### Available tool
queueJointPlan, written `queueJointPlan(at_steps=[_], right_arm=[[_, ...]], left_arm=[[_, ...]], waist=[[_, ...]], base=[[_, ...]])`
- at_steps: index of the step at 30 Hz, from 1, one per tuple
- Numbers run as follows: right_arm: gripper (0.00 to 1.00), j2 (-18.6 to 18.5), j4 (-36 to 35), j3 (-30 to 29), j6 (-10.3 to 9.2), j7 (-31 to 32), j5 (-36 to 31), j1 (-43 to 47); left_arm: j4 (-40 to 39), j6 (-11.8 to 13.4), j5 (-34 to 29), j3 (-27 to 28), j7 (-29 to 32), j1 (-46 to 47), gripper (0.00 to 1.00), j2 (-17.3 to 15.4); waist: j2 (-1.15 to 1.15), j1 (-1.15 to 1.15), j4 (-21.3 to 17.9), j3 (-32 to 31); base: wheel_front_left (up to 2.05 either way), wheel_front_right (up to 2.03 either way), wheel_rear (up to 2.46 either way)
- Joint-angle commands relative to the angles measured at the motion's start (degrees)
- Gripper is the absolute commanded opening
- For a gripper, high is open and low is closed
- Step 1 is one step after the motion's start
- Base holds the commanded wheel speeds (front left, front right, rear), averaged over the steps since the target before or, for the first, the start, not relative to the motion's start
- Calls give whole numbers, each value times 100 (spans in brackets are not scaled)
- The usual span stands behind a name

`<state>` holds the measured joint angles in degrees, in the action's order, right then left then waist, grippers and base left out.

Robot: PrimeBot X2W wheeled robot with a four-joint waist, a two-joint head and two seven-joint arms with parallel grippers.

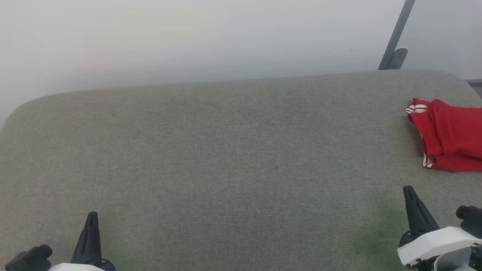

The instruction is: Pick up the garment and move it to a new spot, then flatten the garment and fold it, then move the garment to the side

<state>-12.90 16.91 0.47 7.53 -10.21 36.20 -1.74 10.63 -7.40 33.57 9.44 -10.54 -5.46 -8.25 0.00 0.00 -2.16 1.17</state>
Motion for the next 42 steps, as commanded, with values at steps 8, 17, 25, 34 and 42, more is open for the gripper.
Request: queueJointPlan(at_steps=[8, 17, 25, 34, 42], right_arm=[[0, 85, -135, -116, -1, 204, 728, -199], [0, 206, -162, -198, -2, 402, 1386, -241], [0, 306, -181, -260, -2, 565, 1915, -274], [0, 411, -198, -332, -3, 731, 2466, -300], [0, 486, -212, -379, -3, 849, 2861, -328]], left_arm=[[-25, -3, 790, -25, 218, 279, 0, 30], [21, -4, 1473, -60, 419, 406, 0, 96], [61, -5, 2023, -89, 582, 512, 0, 153], [101, -6, 2606, -118, 751, 620, 0, 209], [131, -7, 3020, -138, 871, 685, 0, 245]], waist=[[0, 0, 16, -7], [0, 0, 34, -16], [0, 0, 50, -23], [0, 0, 68, -31], [0, 0, 82, -38]], base=[[0, 0, 0], [0, 0, 0], [0, 0, 0], [0, 0, 0], [0, 0, 0]])
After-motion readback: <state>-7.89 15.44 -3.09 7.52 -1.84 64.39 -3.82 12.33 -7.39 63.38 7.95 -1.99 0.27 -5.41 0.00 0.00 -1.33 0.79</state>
